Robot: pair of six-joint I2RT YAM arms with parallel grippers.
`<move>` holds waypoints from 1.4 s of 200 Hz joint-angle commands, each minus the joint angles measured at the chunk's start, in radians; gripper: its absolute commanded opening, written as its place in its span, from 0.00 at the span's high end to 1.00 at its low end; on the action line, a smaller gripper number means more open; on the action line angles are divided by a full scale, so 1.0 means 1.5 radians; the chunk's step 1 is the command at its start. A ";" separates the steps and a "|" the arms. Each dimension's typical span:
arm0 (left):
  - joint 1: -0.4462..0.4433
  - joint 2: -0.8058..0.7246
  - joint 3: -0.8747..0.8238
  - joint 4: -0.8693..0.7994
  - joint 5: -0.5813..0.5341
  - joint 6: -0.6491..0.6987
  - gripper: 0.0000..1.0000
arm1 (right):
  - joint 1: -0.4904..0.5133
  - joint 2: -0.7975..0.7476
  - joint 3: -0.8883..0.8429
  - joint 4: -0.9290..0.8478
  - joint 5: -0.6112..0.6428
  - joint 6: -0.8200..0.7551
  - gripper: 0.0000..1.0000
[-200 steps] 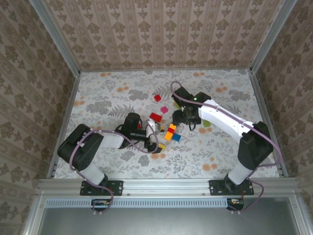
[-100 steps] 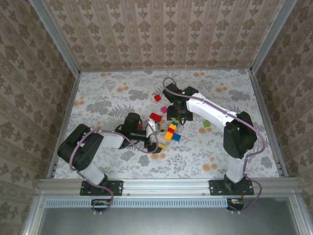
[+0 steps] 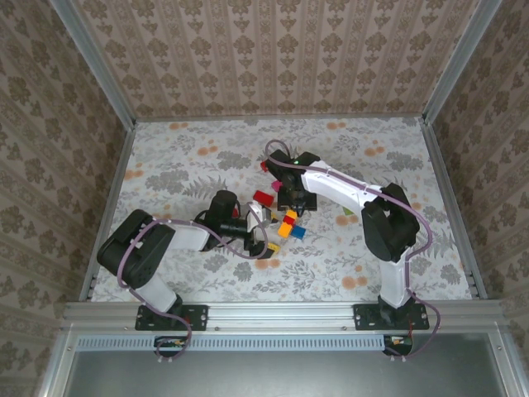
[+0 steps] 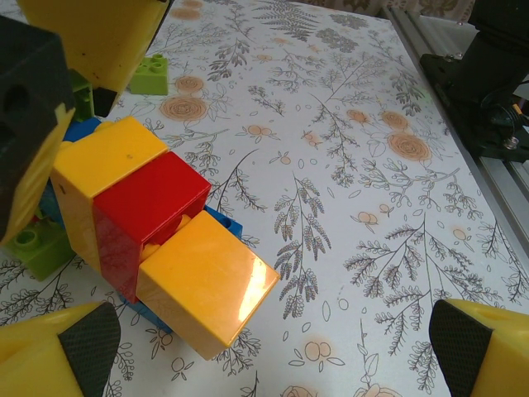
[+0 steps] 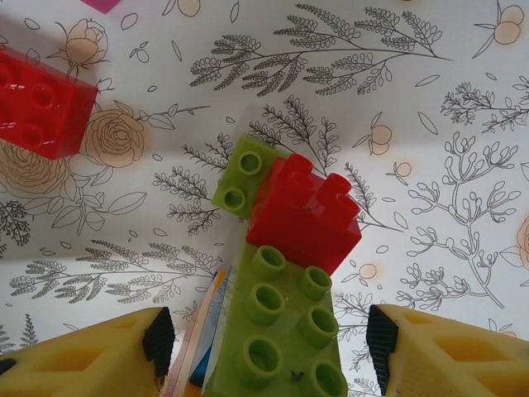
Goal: Assemble a carrot with lego
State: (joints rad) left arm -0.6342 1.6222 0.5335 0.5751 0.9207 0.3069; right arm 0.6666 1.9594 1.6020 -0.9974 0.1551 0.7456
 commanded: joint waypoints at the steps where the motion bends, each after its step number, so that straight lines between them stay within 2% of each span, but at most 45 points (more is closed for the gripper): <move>1: -0.001 0.010 0.014 -0.007 0.018 0.003 0.00 | 0.002 0.014 0.017 -0.005 0.021 0.020 0.35; 56: -0.001 0.013 0.018 -0.010 0.021 0.005 0.00 | 0.001 0.028 0.019 0.003 0.017 0.026 0.44; 91: -0.001 0.016 0.019 -0.011 0.021 0.007 0.00 | 0.001 0.026 0.015 0.012 0.013 0.027 0.58; 139: 0.000 0.018 0.023 -0.016 0.019 0.007 0.00 | 0.005 0.003 0.006 0.017 0.007 0.015 0.69; 177: -0.001 0.019 0.024 -0.019 0.019 0.007 0.00 | 0.020 -0.033 -0.003 0.017 0.010 -0.008 0.70; 224: -0.001 0.022 0.028 -0.023 0.029 0.007 0.00 | 0.053 -0.098 -0.014 0.022 0.019 -0.091 0.70; 244: 0.004 0.018 0.023 -0.015 0.054 -0.003 0.00 | 0.060 -0.150 -0.054 0.070 -0.011 -0.140 0.69; 280: 0.032 0.004 -0.005 0.073 0.136 -0.062 0.00 | 0.058 -0.265 -0.172 0.201 -0.058 -0.237 0.67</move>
State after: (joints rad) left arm -0.6128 1.6390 0.5522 0.5911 0.9939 0.2813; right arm 0.7574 1.6730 1.4422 -0.8429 0.1223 0.5282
